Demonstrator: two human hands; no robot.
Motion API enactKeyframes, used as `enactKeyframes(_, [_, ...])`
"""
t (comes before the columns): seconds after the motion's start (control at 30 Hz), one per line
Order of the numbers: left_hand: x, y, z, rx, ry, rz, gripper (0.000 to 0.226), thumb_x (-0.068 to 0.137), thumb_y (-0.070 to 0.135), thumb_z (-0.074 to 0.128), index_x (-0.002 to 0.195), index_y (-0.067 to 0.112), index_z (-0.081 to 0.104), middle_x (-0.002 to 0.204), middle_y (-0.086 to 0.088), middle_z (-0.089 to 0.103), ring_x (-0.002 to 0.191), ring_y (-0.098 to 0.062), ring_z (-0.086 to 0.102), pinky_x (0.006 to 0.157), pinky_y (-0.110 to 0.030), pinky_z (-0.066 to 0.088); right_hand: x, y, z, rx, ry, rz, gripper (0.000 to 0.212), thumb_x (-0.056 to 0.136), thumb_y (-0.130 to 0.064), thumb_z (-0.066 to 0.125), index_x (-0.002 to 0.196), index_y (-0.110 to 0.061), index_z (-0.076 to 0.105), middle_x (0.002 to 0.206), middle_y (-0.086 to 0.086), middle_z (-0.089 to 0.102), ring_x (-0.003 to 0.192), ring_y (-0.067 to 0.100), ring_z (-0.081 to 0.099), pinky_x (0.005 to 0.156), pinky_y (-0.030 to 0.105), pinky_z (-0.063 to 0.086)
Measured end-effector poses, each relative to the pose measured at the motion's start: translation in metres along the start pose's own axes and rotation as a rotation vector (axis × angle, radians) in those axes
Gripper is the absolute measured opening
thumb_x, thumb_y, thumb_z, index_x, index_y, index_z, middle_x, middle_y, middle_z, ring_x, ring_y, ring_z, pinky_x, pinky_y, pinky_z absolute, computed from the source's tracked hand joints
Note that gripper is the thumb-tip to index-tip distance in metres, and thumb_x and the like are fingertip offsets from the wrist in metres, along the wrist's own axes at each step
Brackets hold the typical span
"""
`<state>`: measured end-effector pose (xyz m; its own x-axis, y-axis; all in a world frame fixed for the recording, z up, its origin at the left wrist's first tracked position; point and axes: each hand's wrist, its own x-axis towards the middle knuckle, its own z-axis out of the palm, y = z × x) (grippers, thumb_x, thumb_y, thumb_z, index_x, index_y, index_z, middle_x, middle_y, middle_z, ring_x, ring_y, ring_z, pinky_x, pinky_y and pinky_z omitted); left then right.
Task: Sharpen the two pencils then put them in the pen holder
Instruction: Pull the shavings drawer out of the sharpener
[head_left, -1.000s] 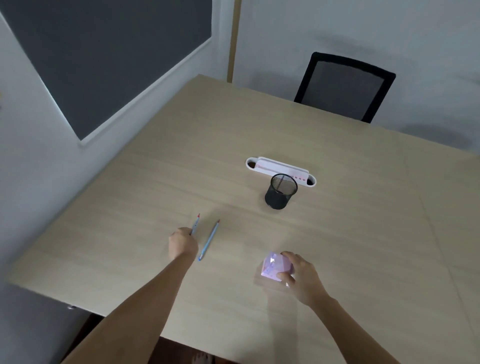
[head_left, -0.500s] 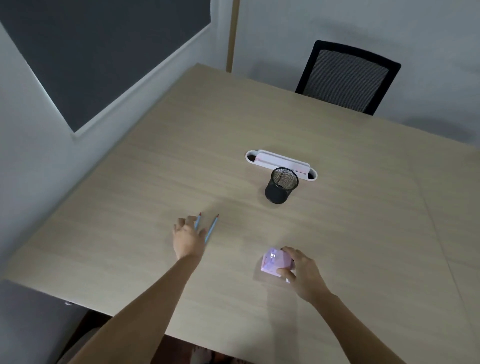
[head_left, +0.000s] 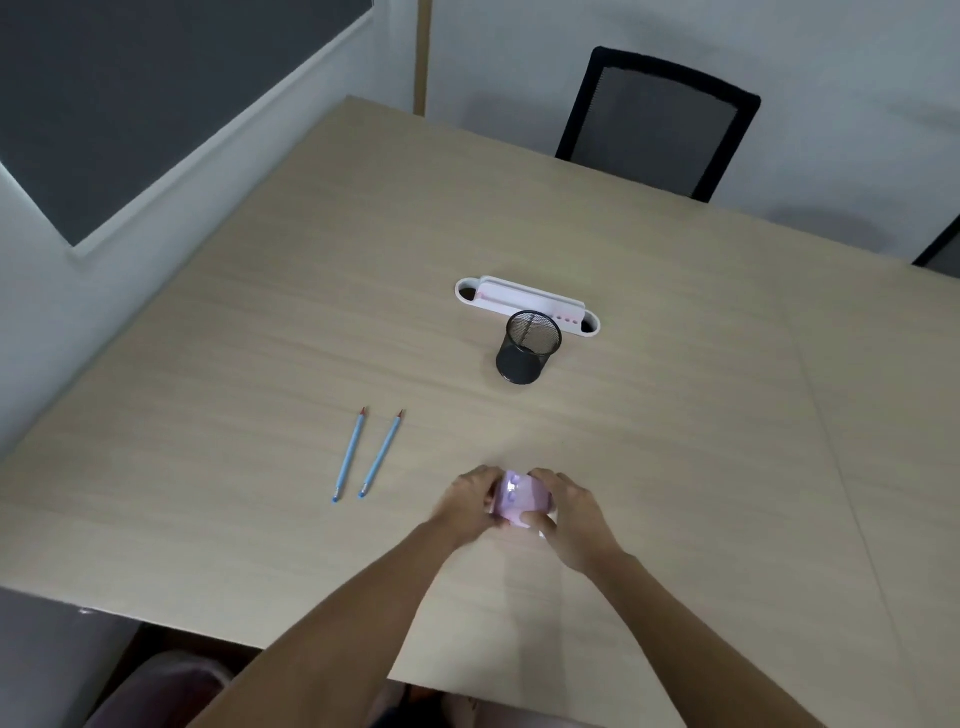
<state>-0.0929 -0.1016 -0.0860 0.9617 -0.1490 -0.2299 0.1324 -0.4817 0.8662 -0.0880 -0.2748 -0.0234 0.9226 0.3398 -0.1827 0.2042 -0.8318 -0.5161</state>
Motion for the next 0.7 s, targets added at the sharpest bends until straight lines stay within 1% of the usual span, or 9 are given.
enactKeyframes(0.07, [0.0,-0.001,-0.001,0.006,-0.005,0.007,0.043,0.057,0.006,0.08,0.095,0.007,0.06,0.089,-0.001,0.058,0.076,-0.018,0.054,0.067,-0.027,0.045,-0.001,0.0,0.0,-0.006,-0.007,0.0,0.045,0.078,-0.024,0.071,0.119,-0.015,0.056,0.1,0.006,0.063,0.084,0.025,0.057,0.073,0.032,0.044])
enactKeyframes(0.17, [-0.002,-0.003,-0.006,0.015,0.001,0.004,0.048,0.057,0.003,0.079,0.101,0.009,0.061,0.093,0.001,0.059,0.078,-0.017,0.055,0.07,-0.026,0.047,-0.001,-0.001,-0.001,-0.001,-0.021,0.014,0.048,0.078,-0.023,0.07,0.123,-0.017,0.054,0.105,0.005,0.062,0.086,0.024,0.057,0.072,0.029,0.041])
enactKeyframes(0.3, [-0.011,-0.013,-0.028,0.045,0.059,-0.02,0.05,0.055,0.004,0.08,0.101,0.014,0.062,0.092,0.005,0.059,0.083,-0.017,0.059,0.07,-0.016,0.044,-0.001,-0.002,-0.002,-0.011,-0.036,0.012,0.046,0.078,-0.022,0.068,0.122,-0.017,0.054,0.106,0.006,0.062,0.09,0.028,0.059,0.073,0.03,0.042])
enactKeyframes(0.4, [-0.027,-0.022,-0.048,0.032,0.122,-0.039,0.052,0.055,0.001,0.08,0.102,0.014,0.063,0.086,0.01,0.057,0.084,-0.019,0.062,0.073,-0.025,0.05,-0.002,-0.001,-0.003,-0.005,-0.047,0.013,0.044,0.08,-0.022,0.066,0.121,-0.016,0.053,0.109,0.007,0.062,0.091,0.028,0.059,0.074,0.032,0.043])
enactKeyframes(0.5, [-0.053,-0.029,-0.067,-0.015,0.196,-0.065,0.056,0.058,0.007,0.082,0.108,0.018,0.062,0.093,0.007,0.059,0.078,-0.008,0.06,0.066,-0.015,0.051,-0.006,0.0,-0.001,0.02,-0.094,0.034,0.053,0.08,-0.033,0.058,0.128,-0.015,0.046,0.118,0.009,0.059,0.094,0.027,0.057,0.075,0.03,0.041])
enactKeyframes(0.57, [-0.076,-0.034,-0.081,-0.022,0.281,-0.076,0.059,0.059,0.014,0.084,0.113,0.02,0.061,0.101,0.005,0.061,0.079,-0.004,0.058,0.062,-0.011,0.046,-0.013,0.0,0.003,0.049,-0.099,0.03,0.069,0.078,-0.04,0.055,0.139,-0.014,0.034,0.136,0.006,0.048,0.114,0.025,0.052,0.09,0.034,0.043])
enactKeyframes(0.63, [-0.103,-0.041,-0.096,-0.047,0.384,-0.099,0.062,0.061,0.017,0.084,0.118,0.021,0.059,0.107,0.003,0.061,0.087,-0.007,0.058,0.063,-0.008,0.044,-0.02,-0.008,0.005,-0.003,0.001,-0.049,0.08,0.081,-0.047,0.054,0.147,-0.015,0.021,0.151,0.003,0.027,0.139,0.023,0.029,0.108,0.041,0.03])
enactKeyframes(0.67, [-0.118,-0.045,-0.104,-0.063,0.444,-0.117,0.063,0.062,0.018,0.084,0.12,0.021,0.059,0.108,0.003,0.061,0.09,-0.006,0.058,0.064,-0.007,0.044,-0.02,-0.017,0.006,-0.038,0.085,-0.121,0.08,0.081,-0.05,0.05,0.147,-0.014,0.021,0.154,0.007,0.022,0.143,0.024,0.02,0.11,0.043,0.027])
enactKeyframes(0.7, [-0.135,-0.048,-0.111,-0.078,0.514,-0.14,0.063,0.063,0.019,0.084,0.12,0.022,0.058,0.107,0.004,0.061,0.091,-0.003,0.057,0.066,-0.007,0.045,-0.018,-0.029,0.006,-0.055,0.16,-0.197,0.079,0.082,-0.051,0.046,0.146,-0.013,0.023,0.155,0.012,0.021,0.144,0.027,0.019,0.109,0.044,0.027])
